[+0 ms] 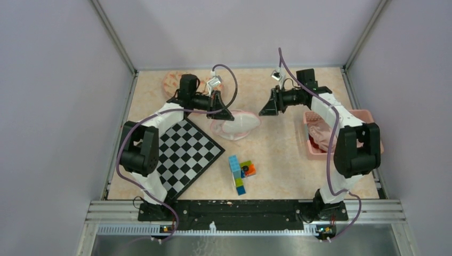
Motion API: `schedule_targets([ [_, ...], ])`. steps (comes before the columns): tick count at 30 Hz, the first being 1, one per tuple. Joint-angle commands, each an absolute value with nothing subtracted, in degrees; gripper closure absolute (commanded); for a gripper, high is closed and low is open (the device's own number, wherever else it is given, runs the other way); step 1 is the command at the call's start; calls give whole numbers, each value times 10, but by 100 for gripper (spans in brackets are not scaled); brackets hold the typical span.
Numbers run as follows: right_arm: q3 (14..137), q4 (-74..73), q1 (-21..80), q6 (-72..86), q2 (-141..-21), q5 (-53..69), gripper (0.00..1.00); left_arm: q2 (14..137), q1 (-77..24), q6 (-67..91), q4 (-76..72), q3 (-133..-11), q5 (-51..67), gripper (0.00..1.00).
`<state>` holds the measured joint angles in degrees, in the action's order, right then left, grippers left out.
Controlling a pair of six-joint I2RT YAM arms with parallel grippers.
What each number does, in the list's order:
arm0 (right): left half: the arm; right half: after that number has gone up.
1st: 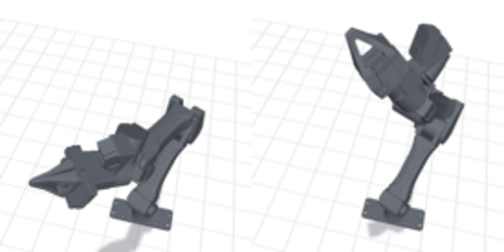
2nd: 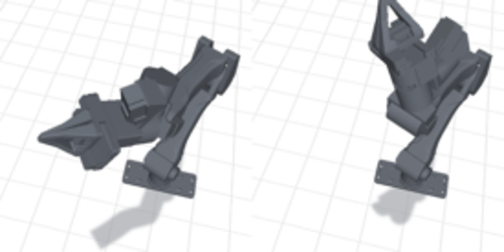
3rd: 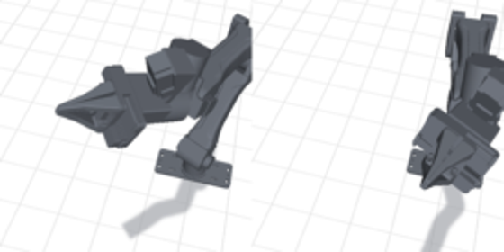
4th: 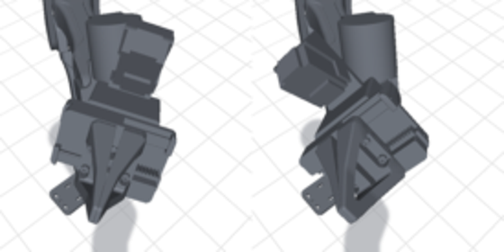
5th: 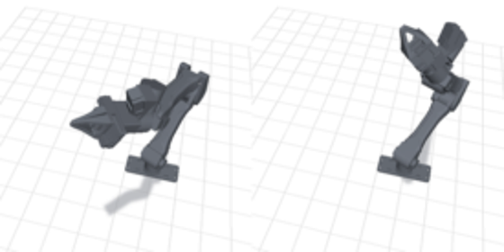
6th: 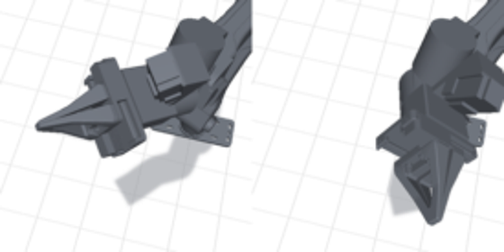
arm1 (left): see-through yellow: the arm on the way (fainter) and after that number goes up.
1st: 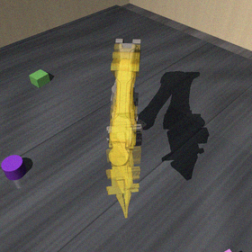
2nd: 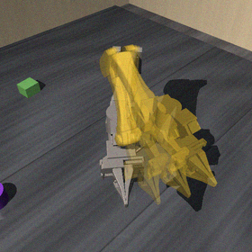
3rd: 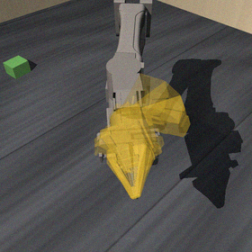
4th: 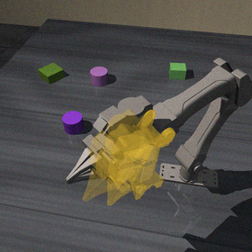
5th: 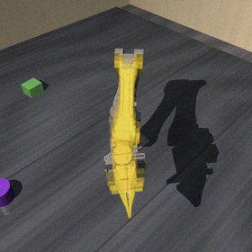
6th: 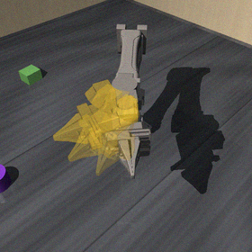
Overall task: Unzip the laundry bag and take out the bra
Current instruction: Close the laundry bag at the center of the board.
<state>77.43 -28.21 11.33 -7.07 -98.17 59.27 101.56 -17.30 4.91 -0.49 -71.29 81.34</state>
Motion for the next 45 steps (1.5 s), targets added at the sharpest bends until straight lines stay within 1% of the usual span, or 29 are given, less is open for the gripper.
schedule_targets([
  [1, 730, -225, 105, -76, -920, 630, 52, 985, -159, 180, -168, -691, 829, 100],
  [6, 717, -208, 88, -75, -917, 637, 52, 998, -145, 243, -228, -683, 829, 100],
  [11, 674, -103, 99, -6, -906, 632, 47, 1019, -136, 414, -427, -647, 828, 100],
  [16, 647, -53, 118, 14, -911, 621, 47, 1049, -134, 563, -613, -633, 824, 100],
  [20, 640, -22, 133, 12, -918, 617, 47, 1065, -133, 631, -684, -632, 822, 100],
  [24, 640, 10, 142, 26, -927, 613, 53, 1069, -133, 645, -698, -629, 820, 100],
  [26, 640, 26, 144, 34, -930, 611, 57, 1066, -133, 642, -694, -626, 817, 98],
  [27, 639, 30, 145, 36, -931, 610, 60, 1064, -133, 639, -687, -625, 816, 97],
  [28, 639, 31, 145, 36, -930, 610, 66, 1063, -133, 635, -682, -623, 814, 96],
  [29, 639, 32, 145, 35, -931, 609, 73, 1061, -133, 631, -677, -622, 813, 95],
  [31, 640, 32, 145, 34, -929, 614, 89, 1055, -133, 608, -649, -622, 810, 89],
  [32, 641, 29, 145, 32, -926, 614, 97, 1052, -132, 585, -619, -623, 806, 80],
  [33, 642, 24, 145, 26, -924, 617, 100, 1044, -131, 554, -581, -624, 799, 68],
  [34, 644, 14, 145, 17, -922, 619, 100, 1035, -129, 516, -519, -627, 790, 58],
  [35, 649, 4, 145, 7, -920, 621, 100, 1026, -126, 462, -451, -635, 776, 50],
  [36, 654, -14, 145, 3, -920, 622, 100, 1015, -123, 403, -370, -647, 760, 43],
  [37, 660, -32, 145, -18, -922, 623, 100, 1005, -120, 312, -300, -662, 745, 35],
  [38, 664, -44, 146, -27, -923, 623, 100, 997, -118, 240, -224, -680, 728, 31],
  [40, 673, -63, 146, -36, -928, 624, 100, 983, -113, 111, -101, -721, 699, 25],
  [43, 693, -107, 156, -54, -941, 611, 100, 975, -112, -70, 44, -782, 658, 22],
  [45, 715, -146, 166, -69, -954, 594, 100, 977, -112, -148, 99, -806, 638, 22],
])
